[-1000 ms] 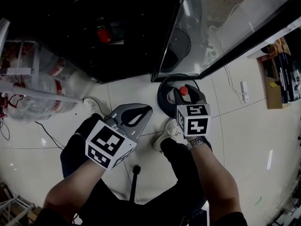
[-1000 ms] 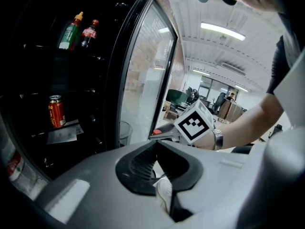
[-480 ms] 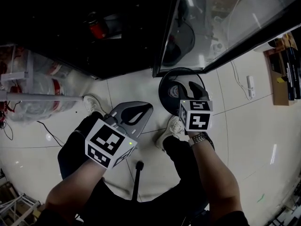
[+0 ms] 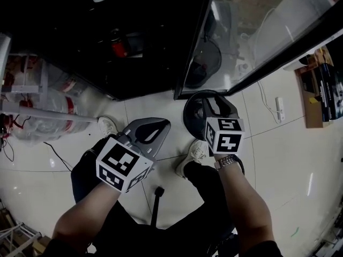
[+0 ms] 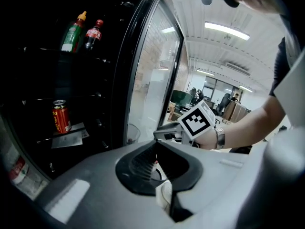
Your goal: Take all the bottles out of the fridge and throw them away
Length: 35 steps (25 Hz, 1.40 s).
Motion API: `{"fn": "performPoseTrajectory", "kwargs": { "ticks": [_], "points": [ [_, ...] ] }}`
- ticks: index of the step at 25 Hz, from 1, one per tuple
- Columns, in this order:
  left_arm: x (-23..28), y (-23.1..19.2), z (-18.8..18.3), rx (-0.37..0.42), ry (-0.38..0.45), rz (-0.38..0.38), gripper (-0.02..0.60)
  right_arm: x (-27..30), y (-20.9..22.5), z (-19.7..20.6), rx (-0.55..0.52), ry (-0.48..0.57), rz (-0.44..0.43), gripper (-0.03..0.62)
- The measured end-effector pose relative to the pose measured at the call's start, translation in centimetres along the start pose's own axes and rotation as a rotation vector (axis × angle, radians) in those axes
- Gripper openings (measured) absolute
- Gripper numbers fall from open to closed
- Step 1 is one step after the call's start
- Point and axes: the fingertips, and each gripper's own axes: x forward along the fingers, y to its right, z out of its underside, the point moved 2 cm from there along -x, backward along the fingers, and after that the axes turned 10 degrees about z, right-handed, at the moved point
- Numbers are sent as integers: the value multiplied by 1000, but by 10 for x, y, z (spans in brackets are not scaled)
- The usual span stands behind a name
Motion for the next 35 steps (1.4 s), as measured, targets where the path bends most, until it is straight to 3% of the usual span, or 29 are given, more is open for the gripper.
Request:
{"fn": "performPoseTrajectory", "kwargs": {
  "ticks": [5, 19, 35],
  "points": [
    [-22, 2, -22, 24, 44, -32, 5, -25, -14, -37, -23, 71, -21, 149],
    [-112, 1, -86, 91, 193, -167, 5, -106, -110, -153, -141, 307, -166, 150],
    [-171, -38, -142, 156, 262, -229, 4, -123, -180, -296, -201, 506, -212, 195]
  ]
}}
